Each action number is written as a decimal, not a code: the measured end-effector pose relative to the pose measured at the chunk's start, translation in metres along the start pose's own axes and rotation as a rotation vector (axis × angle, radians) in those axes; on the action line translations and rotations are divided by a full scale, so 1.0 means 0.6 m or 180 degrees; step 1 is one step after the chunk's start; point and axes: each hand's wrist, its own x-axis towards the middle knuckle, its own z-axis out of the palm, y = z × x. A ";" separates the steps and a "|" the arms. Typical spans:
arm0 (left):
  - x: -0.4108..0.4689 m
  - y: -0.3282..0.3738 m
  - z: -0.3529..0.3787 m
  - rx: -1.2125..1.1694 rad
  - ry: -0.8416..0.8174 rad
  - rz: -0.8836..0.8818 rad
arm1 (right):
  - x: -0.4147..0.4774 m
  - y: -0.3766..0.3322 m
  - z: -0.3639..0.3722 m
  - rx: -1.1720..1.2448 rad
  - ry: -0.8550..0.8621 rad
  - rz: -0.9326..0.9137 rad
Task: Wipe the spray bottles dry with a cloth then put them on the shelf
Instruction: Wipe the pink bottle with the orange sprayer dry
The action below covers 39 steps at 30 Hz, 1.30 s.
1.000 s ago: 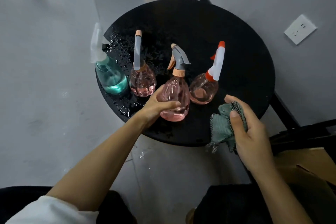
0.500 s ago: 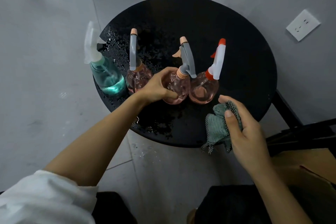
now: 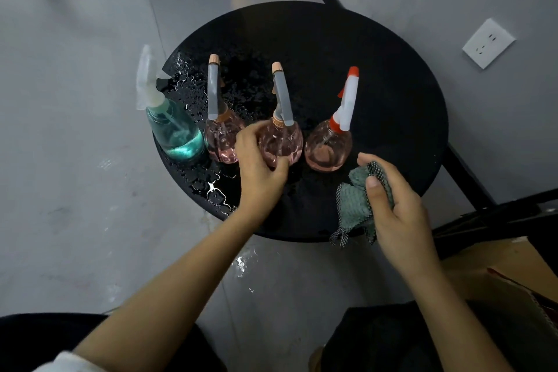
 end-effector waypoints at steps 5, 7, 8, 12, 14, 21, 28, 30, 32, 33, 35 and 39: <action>-0.036 0.048 0.027 -0.0488 -0.0105 0.0120 | 0.000 0.001 -0.002 -0.0002 0.0018 0.0023; -0.026 0.054 0.044 -0.0321 -0.0521 0.0252 | 0.000 0.002 -0.003 -0.0003 0.0022 0.0000; -0.020 0.055 0.054 -0.0160 -0.0731 0.0344 | 0.000 0.002 -0.002 -0.0010 0.0029 -0.0018; 0.013 0.050 0.085 0.0089 -0.1245 0.0284 | 0.004 0.004 -0.003 -0.0064 0.0023 -0.0045; 0.031 0.041 0.097 0.0198 -0.1436 0.0188 | 0.005 0.005 -0.003 -0.0056 0.0011 -0.0018; 0.054 0.010 0.108 0.0316 -0.1752 0.0114 | 0.008 0.007 -0.004 -0.0041 0.0026 -0.0051; 0.072 -0.006 0.112 0.0569 -0.1893 0.0227 | 0.010 0.008 -0.006 0.0028 0.0025 -0.0026; 0.077 -0.014 0.115 0.0535 -0.2044 0.0164 | 0.010 0.009 -0.008 0.0041 0.0030 -0.0007; 0.077 -0.021 0.114 0.0303 -0.2228 -0.0012 | 0.010 0.009 -0.010 0.0042 0.0024 0.0005; 0.076 -0.023 0.112 0.0147 -0.2286 -0.0108 | 0.009 0.009 -0.012 0.0039 0.0020 0.0013; 0.074 -0.027 0.108 -0.0076 -0.2273 -0.0221 | 0.009 0.008 -0.014 0.0033 0.0020 0.0028; 0.067 -0.025 0.102 -0.0302 -0.2219 -0.0281 | 0.007 0.007 -0.015 0.0019 0.0026 0.0047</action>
